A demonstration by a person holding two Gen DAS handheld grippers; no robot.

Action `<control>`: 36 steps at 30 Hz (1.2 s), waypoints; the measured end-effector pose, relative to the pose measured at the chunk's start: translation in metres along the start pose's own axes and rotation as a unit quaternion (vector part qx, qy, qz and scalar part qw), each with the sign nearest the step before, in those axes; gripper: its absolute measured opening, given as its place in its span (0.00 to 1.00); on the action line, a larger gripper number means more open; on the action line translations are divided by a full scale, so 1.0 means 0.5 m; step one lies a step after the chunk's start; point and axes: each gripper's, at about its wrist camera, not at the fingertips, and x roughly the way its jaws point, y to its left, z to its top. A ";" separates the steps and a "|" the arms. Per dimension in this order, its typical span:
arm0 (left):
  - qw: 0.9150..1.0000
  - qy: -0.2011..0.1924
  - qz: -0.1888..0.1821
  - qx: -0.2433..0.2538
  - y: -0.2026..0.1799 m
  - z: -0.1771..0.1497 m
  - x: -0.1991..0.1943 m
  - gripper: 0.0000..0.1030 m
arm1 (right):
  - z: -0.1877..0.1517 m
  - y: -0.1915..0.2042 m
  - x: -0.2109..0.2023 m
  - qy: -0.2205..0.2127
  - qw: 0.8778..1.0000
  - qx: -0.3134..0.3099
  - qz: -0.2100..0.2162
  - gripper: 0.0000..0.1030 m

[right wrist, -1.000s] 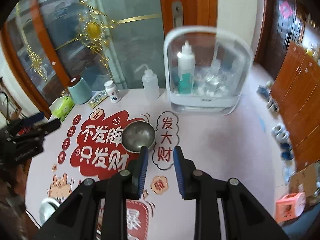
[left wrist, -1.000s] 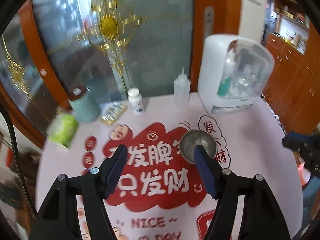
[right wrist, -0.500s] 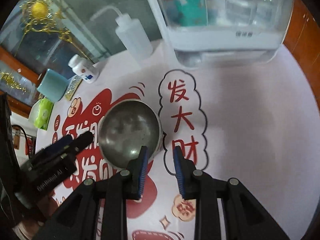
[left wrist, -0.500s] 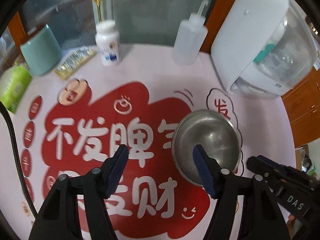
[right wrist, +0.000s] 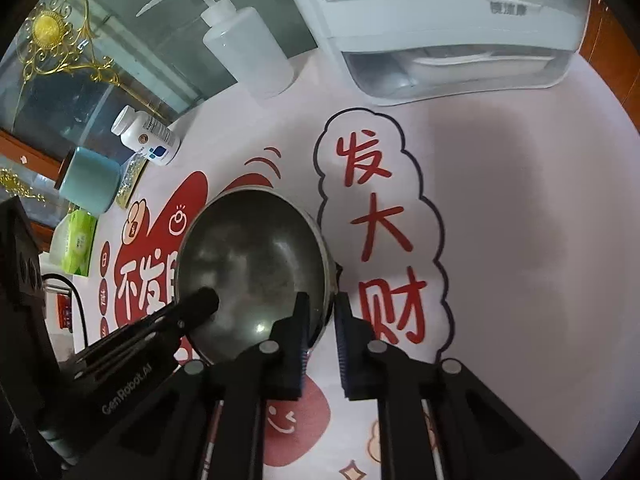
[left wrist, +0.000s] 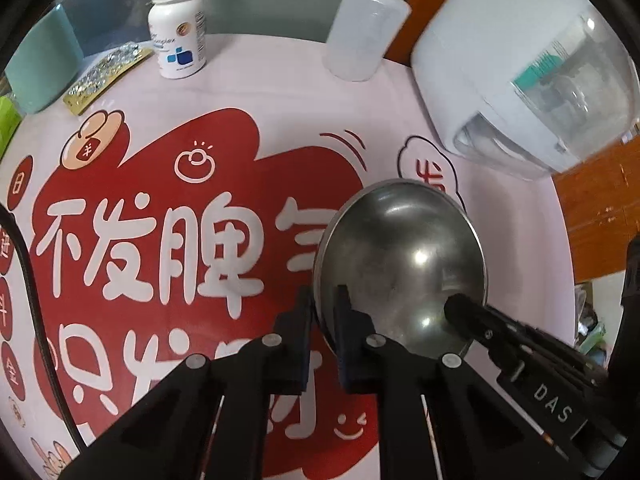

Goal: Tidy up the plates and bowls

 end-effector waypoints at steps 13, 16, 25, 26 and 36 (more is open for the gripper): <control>0.998 -0.041 0.010 0.040 -0.040 -0.072 -0.197 0.08 | -0.060 0.039 -0.154 -0.027 0.999 -0.032 0.030 0.10; 0.997 -0.059 0.014 0.044 -0.051 -0.096 -0.263 0.08 | -0.085 0.056 -0.204 -0.036 0.998 -0.041 0.039 0.10; 0.992 -0.109 0.014 0.057 -0.073 -0.225 -0.474 0.10 | -0.195 0.101 -0.366 -0.068 0.992 -0.076 0.074 0.10; 0.992 -0.112 0.014 0.057 -0.073 -0.245 -0.494 0.10 | -0.213 0.106 -0.384 -0.072 0.991 -0.078 0.080 0.10; 0.992 -0.115 0.017 0.048 -0.039 -0.468 -0.599 0.10 | -0.423 0.157 -0.476 -0.104 0.979 -0.157 0.080 0.10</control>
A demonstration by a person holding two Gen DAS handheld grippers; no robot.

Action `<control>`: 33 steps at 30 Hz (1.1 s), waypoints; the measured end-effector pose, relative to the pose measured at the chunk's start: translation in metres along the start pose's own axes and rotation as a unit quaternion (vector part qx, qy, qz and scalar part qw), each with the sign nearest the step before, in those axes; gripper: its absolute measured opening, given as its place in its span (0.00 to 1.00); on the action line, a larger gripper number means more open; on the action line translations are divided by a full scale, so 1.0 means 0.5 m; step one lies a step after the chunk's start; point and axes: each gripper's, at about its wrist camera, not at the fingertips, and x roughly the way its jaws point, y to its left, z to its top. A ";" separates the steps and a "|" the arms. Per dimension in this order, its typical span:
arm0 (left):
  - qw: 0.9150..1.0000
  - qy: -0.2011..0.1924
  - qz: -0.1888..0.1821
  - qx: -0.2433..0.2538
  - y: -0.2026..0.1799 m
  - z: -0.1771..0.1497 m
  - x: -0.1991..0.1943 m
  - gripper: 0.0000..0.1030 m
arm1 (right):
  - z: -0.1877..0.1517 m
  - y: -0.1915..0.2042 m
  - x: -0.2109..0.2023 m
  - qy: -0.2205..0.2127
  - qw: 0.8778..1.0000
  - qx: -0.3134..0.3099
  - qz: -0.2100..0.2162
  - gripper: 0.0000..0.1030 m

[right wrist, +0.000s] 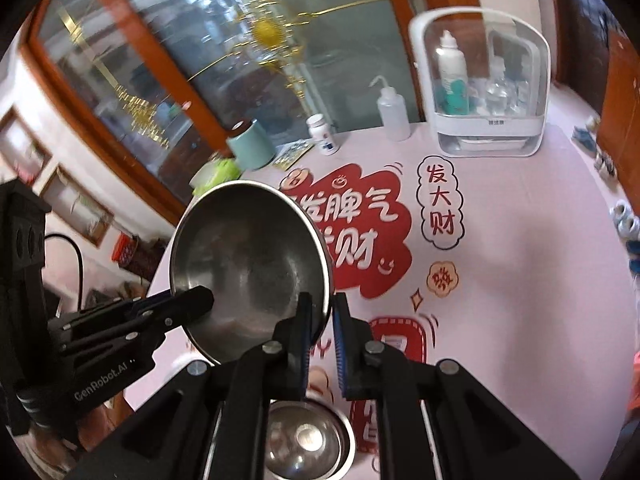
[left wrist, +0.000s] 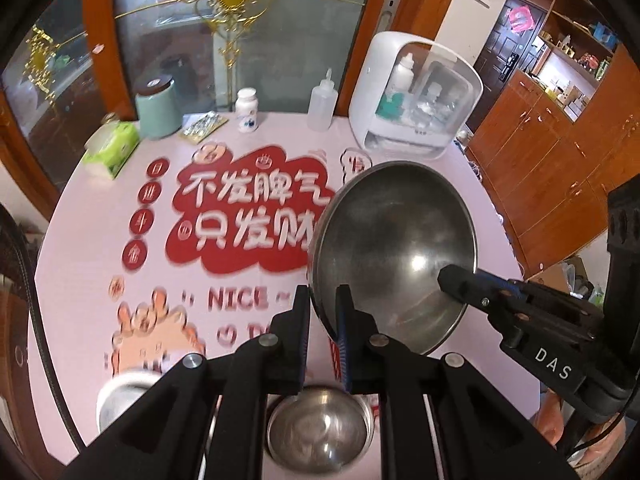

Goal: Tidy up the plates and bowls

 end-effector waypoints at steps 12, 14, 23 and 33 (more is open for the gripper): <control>0.991 0.103 -0.026 -0.080 0.077 -0.272 0.108 0.11 | -0.234 0.034 0.078 0.086 0.994 -0.055 -0.026 0.10; 0.989 0.117 -0.026 -0.089 0.078 -0.303 0.126 0.11 | -0.261 0.031 0.093 0.103 0.993 -0.054 -0.030 0.10; 0.989 0.132 -0.004 -0.072 0.064 -0.347 0.149 0.12 | -0.304 0.025 0.129 0.140 0.988 -0.055 -0.036 0.10; 0.987 0.141 0.005 -0.071 0.086 -0.352 0.166 0.12 | -0.311 0.045 0.159 0.155 0.984 -0.072 -0.051 0.10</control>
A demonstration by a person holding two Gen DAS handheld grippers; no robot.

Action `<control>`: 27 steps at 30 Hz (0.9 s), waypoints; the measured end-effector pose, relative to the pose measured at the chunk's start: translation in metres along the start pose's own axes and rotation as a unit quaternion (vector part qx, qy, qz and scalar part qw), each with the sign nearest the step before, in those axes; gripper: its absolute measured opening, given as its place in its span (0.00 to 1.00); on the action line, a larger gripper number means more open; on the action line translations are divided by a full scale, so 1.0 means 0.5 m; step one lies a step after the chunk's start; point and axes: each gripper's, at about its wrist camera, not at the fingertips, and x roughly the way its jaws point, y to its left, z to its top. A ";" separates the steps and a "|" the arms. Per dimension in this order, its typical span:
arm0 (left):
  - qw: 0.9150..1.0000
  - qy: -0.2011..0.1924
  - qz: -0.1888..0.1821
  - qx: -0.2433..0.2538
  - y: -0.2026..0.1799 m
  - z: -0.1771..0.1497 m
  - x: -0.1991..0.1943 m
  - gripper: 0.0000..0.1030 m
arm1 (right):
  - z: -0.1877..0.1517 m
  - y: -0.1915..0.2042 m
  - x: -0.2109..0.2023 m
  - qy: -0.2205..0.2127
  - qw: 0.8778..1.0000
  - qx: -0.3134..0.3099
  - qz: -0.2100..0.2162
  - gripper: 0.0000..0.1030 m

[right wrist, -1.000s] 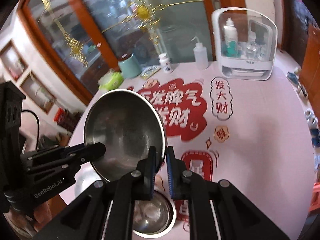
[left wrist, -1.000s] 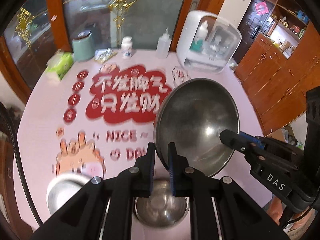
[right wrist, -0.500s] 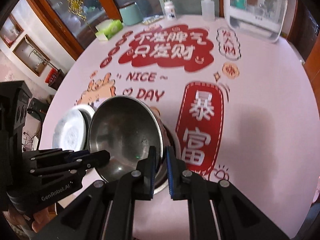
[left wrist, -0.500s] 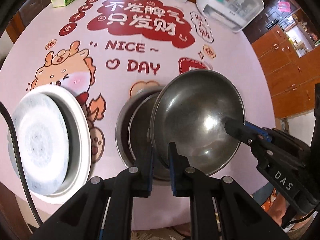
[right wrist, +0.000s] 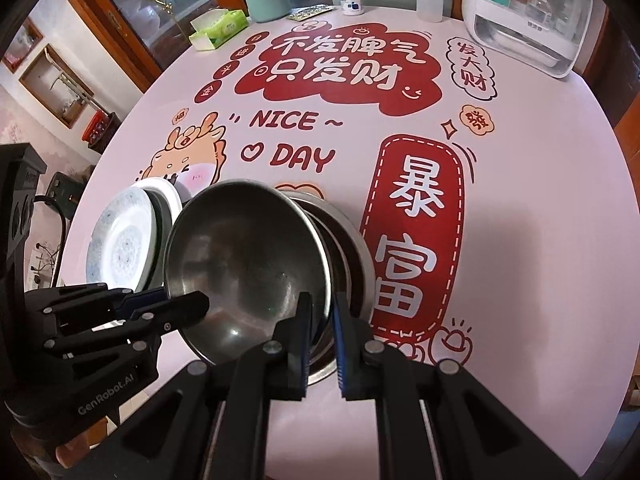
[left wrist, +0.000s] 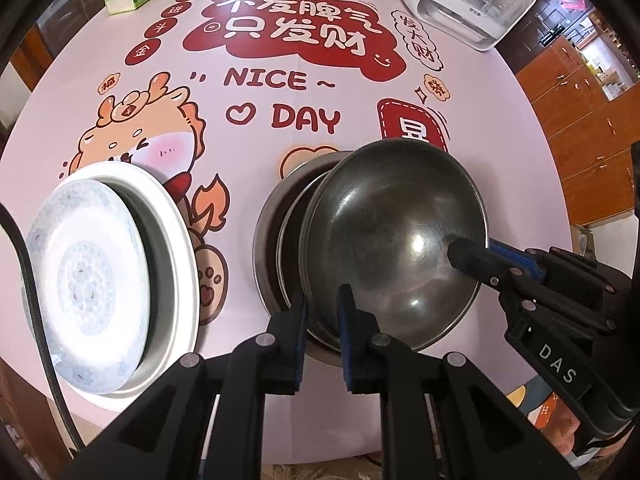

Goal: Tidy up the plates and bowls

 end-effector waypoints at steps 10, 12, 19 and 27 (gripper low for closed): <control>0.998 -0.044 0.028 0.029 -0.009 0.000 -0.048 0.49 | 0.003 -0.005 -0.034 -0.034 0.999 0.005 -0.035 0.29; 0.998 -0.052 0.029 0.028 -0.005 0.001 -0.061 0.50 | 0.004 -0.011 -0.040 -0.038 0.999 0.011 -0.031 0.30; 0.996 -0.078 0.032 0.014 0.014 -0.003 -0.098 0.57 | -0.005 -0.015 -0.041 -0.034 0.999 0.020 -0.025 0.31; 0.995 -0.097 0.036 0.004 0.029 -0.008 -0.117 0.59 | -0.017 -0.018 -0.046 -0.037 0.999 0.030 -0.020 0.31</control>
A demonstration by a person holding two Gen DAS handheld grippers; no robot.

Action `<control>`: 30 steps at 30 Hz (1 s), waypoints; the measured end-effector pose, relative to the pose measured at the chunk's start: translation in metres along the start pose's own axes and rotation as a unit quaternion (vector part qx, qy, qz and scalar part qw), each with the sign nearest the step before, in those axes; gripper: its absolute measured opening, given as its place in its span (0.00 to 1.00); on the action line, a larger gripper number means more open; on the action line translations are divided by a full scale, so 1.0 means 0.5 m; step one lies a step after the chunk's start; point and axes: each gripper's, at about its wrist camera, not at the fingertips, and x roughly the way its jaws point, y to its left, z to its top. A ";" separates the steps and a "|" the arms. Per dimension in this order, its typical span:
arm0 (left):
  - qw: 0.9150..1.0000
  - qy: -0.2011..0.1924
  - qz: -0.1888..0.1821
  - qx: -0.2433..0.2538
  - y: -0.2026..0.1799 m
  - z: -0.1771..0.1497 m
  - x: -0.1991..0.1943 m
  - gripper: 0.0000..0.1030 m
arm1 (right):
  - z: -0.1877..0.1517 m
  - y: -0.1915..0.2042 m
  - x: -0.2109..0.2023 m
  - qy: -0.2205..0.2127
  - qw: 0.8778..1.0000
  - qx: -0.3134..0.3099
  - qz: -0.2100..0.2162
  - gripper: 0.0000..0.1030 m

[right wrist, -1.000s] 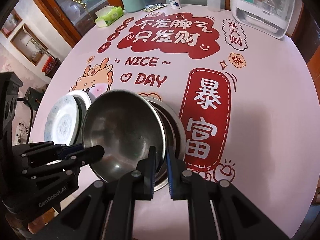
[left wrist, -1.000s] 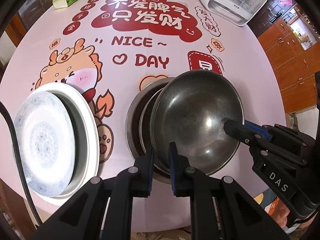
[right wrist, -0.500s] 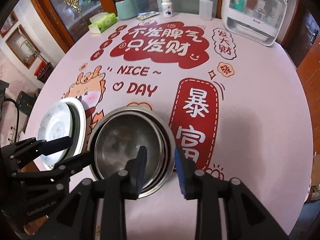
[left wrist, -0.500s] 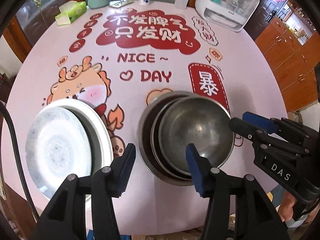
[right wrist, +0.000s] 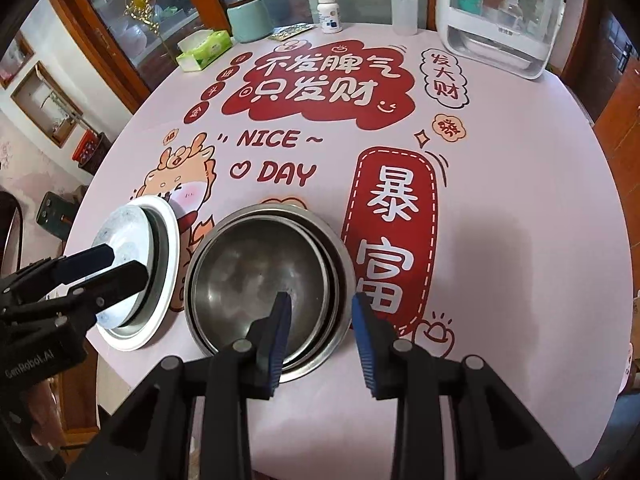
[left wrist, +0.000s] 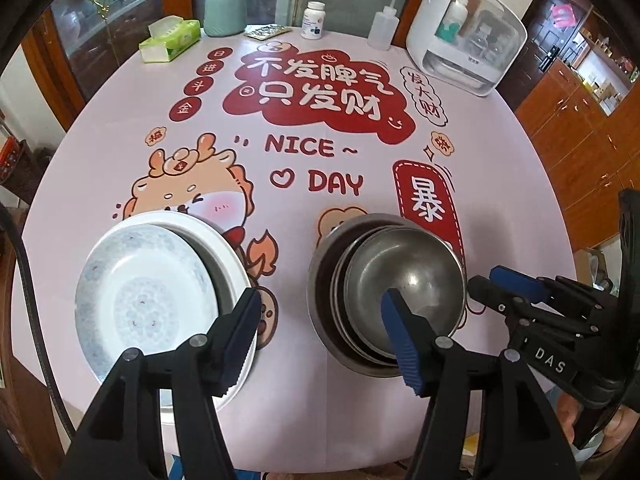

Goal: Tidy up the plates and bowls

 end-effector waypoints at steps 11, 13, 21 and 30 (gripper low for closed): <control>1.000 -0.016 0.001 0.004 -0.001 0.000 -0.011 0.67 | 0.012 -0.044 0.014 0.010 0.999 0.033 0.015 0.31; 1.000 -0.013 -0.004 0.004 0.000 0.001 -0.009 0.67 | 0.013 -0.046 0.016 0.012 0.999 0.035 0.031 0.31; 0.998 -0.006 -0.059 -0.003 -0.008 0.009 0.004 0.81 | 0.016 -0.036 0.007 -0.004 0.998 0.020 0.058 0.48; 0.995 0.055 -0.080 -0.020 -0.006 0.012 0.089 0.81 | 0.015 -0.056 0.067 0.049 0.995 0.039 0.075 0.49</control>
